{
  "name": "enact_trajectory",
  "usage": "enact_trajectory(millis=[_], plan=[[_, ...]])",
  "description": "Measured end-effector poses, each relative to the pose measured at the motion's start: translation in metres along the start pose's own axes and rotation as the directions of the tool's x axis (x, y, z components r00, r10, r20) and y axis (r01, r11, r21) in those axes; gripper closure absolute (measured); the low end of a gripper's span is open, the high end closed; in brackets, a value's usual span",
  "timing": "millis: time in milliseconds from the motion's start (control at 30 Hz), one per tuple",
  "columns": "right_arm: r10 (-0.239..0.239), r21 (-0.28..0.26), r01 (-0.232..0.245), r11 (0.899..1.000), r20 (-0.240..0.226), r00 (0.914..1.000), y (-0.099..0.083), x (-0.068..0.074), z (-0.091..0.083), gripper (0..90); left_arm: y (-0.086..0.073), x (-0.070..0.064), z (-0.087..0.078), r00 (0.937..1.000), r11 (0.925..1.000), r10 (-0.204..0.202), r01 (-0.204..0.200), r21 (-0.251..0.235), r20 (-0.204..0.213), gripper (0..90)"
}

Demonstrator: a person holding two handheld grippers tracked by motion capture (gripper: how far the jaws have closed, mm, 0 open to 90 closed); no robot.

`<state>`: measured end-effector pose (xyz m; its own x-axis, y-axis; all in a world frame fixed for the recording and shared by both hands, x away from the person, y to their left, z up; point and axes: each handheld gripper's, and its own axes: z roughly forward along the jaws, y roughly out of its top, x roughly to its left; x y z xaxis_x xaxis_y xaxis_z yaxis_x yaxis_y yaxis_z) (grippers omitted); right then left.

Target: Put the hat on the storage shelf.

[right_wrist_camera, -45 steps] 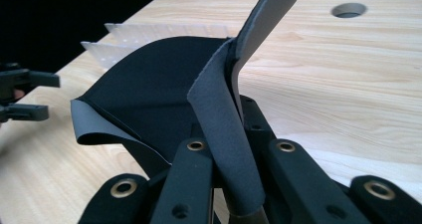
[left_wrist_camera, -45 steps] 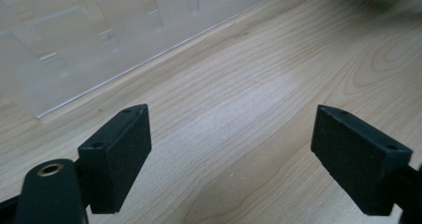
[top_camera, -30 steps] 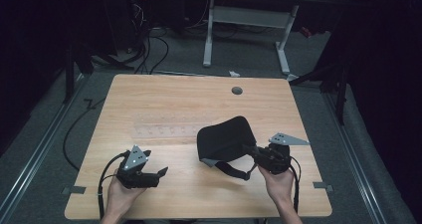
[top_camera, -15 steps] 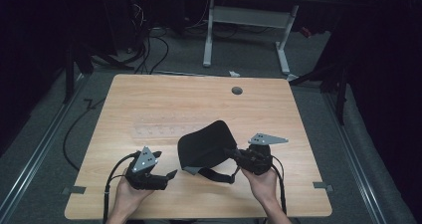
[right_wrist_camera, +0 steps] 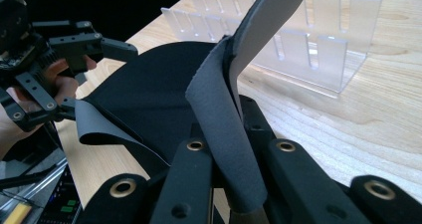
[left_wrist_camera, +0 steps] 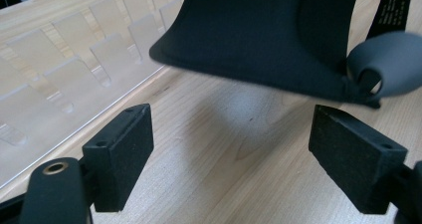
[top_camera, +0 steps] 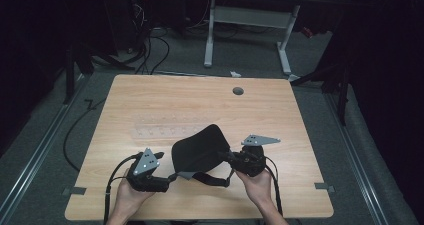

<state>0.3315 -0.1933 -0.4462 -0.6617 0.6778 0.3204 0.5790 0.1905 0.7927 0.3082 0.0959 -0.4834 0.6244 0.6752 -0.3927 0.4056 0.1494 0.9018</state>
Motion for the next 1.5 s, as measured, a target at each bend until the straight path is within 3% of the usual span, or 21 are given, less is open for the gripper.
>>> enact_trajectory(millis=[400, 800, 867, 933, 1133, 1167, 1333, 1400, 1500], plan=[[-0.019, 0.053, 0.019, 0.998, -0.003, 0.9998, 0.001, 0.008, 0.01, 85.4, -0.004, -0.004, 0.002, 0.9994, 0.9994, 0.033, -0.033, 0.015, -0.007, 17.8], [-0.036, 0.065, 0.038, 0.997, -0.032, 0.9988, 0.002, 0.015, 0.013, 85.3, -0.007, -0.005, 0.003, 0.9968, 0.997, 0.075, -0.075, 0.021, -0.027, 21.6], [-0.036, 0.068, 0.039, 0.997, -0.038, 0.9986, 0.003, 0.015, 0.014, 85.3, -0.008, -0.006, 0.003, 0.9964, 0.9966, 0.081, -0.081, 0.019, -0.025, 24.1], [-0.036, 0.07, 0.039, 0.997, -0.043, 0.9984, 0.003, 0.016, 0.015, 85.2, -0.009, -0.009, 0.001, 0.9962, 0.9962, 0.087, -0.087, 0.012, 0.003, 31.5], [-0.046, 0.069, 0.051, 0.996, -0.071, 0.9964, 0.005, 0.021, 0.019, 85.1, -0.012, -0.01, 0.001, 0.9941, 0.994, 0.108, -0.108, 0.015, 0.006, 40.1], [-0.044, 0.069, 0.049, 0.996, -0.078, 0.996, 0.006, 0.022, 0.021, 84.9, -0.011, -0.009, 0.001, 0.9959, 0.9957, 0.089, -0.09, 0.022, 0.014, 41.7], [-0.045, 0.067, 0.051, 0.996, -0.086, 0.9953, 0.009, 0.024, 0.023, 84.3, -0.009, -0.008, -0.002, 0.9958, 0.9957, 0.086, -0.087, 0.032, 0.029, 51.7], [-0.04, 0.062, 0.046, 0.997, -0.092, 0.995, 0.01, 0.024, 0.023, 83.0, -0.006, -0.007, -0.005, 0.9961, 0.9977, 0.058, -0.06, 0.033, 0.066, 57.4], [-0.035, 0.058, 0.04, 0.998, -0.098, 0.9946, 0.012, 0.023, 0.025, 81.8, -0.005, -0.007, -0.008, 0.9943, 0.9975, 0.056, -0.06, 0.038, 0.091, 63.9]])
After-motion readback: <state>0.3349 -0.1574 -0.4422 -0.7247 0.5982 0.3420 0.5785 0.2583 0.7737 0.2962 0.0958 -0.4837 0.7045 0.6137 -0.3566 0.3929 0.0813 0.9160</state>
